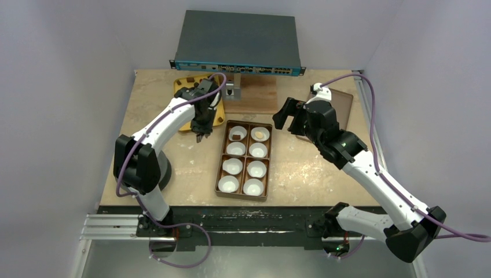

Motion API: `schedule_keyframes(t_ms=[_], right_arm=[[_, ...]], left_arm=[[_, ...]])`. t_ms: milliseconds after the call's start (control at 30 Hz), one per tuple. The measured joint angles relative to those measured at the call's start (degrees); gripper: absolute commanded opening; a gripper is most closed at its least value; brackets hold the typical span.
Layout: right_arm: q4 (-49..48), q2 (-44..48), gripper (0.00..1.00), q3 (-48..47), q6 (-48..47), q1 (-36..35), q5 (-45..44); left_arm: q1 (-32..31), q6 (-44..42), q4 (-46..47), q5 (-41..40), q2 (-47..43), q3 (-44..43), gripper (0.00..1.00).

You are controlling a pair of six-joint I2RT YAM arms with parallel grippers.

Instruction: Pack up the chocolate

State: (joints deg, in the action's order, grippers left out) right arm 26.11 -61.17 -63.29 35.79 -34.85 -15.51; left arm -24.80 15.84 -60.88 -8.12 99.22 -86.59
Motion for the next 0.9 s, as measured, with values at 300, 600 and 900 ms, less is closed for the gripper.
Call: schedule_keyframes(t_ms=[300,600,900], right_arm=[[0.0,-0.2,0.89,0.0,0.0,0.0,0.0],[0.0,-0.5,0.89,0.0,0.0,0.0,0.0],[0.0,-0.7,0.89,0.0,0.0,0.0,0.0]], left_arm=[[0.0,0.0,0.0,-0.2,0.0,-0.1,0.31],[0.0,0.0,-0.1,0.0,-0.2,-0.5,0.35],[0.0,0.5,0.0,2.0,-0.2,-0.7,0.35]])
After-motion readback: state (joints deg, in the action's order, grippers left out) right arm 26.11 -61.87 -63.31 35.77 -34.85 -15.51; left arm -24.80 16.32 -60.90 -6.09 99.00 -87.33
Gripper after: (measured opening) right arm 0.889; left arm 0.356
